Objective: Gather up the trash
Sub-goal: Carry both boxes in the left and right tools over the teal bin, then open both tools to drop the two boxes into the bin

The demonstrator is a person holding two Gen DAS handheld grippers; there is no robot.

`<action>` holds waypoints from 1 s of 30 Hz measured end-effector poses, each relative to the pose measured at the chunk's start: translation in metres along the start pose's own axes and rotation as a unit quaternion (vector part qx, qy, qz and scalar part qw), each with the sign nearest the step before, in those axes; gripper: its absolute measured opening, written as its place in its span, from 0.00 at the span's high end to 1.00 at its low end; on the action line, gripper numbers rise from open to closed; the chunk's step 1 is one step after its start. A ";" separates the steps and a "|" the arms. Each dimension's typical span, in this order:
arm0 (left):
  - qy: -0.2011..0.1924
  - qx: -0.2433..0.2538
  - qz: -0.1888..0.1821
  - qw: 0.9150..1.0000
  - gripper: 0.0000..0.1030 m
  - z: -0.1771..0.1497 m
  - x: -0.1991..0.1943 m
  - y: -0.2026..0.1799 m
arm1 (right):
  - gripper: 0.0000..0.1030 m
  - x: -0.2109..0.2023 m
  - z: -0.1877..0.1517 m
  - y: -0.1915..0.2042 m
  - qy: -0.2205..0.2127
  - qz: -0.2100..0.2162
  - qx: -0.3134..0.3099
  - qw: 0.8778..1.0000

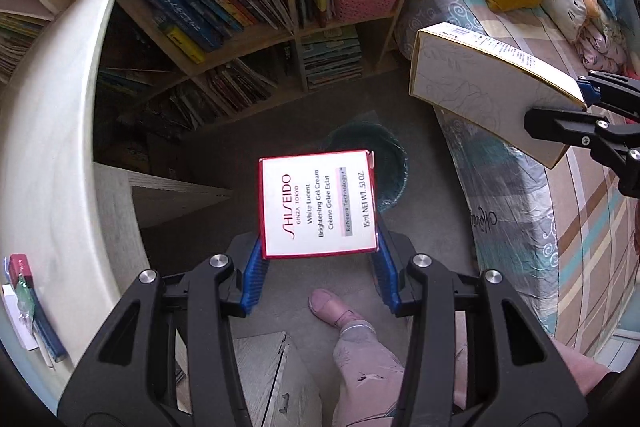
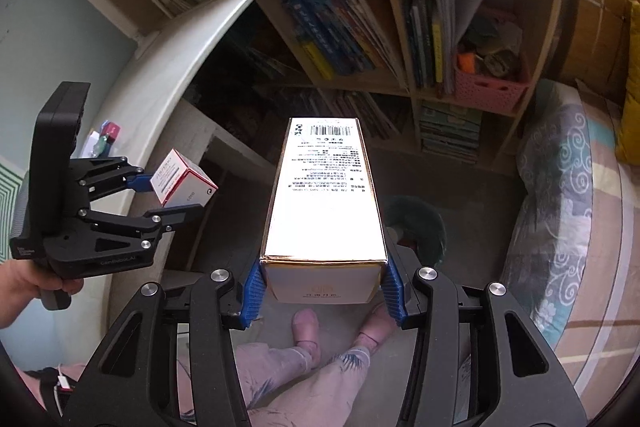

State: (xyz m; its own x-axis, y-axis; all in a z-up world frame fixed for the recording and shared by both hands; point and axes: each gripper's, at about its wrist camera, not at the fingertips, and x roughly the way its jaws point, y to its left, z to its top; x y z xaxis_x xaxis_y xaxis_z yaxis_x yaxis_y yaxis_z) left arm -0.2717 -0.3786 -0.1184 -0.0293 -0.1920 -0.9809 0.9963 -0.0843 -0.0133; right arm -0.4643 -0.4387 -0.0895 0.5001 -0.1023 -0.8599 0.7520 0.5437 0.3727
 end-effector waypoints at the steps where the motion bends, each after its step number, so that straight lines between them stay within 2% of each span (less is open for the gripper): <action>1: 0.007 0.003 -0.002 1.000 0.58 0.004 0.010 -0.006 | 0.52 0.003 -0.002 -0.008 0.004 -0.001 0.005 1.000; 8: 0.046 0.003 0.000 0.999 0.58 0.026 0.069 -0.027 | 0.52 0.042 -0.013 -0.062 0.045 -0.013 0.032 0.998; 13: 0.057 0.010 0.003 0.998 0.58 0.037 0.116 -0.039 | 0.52 0.085 -0.022 -0.096 0.075 -0.010 0.051 0.996; 17: 0.056 0.026 -0.001 0.998 0.58 0.039 0.153 -0.048 | 0.52 0.120 -0.029 -0.114 0.098 -0.010 0.060 0.993; 24: 0.089 0.018 -0.017 0.996 0.58 0.040 0.219 -0.048 | 0.52 0.184 -0.046 -0.146 0.128 -0.001 0.085 0.988; 30: 0.113 0.019 -0.010 0.993 0.58 0.040 0.264 -0.050 | 0.52 0.230 -0.054 -0.168 0.142 0.010 0.106 0.984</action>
State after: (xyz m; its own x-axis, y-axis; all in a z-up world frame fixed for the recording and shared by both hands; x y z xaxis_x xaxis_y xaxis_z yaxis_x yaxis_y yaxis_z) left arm -0.3329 -0.4645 -0.3686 -0.0269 0.0332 -0.9991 0.9919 -0.1233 -0.0308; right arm -0.4986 -0.5081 -0.3688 0.3982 0.1610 -0.9030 0.8307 0.3542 0.4295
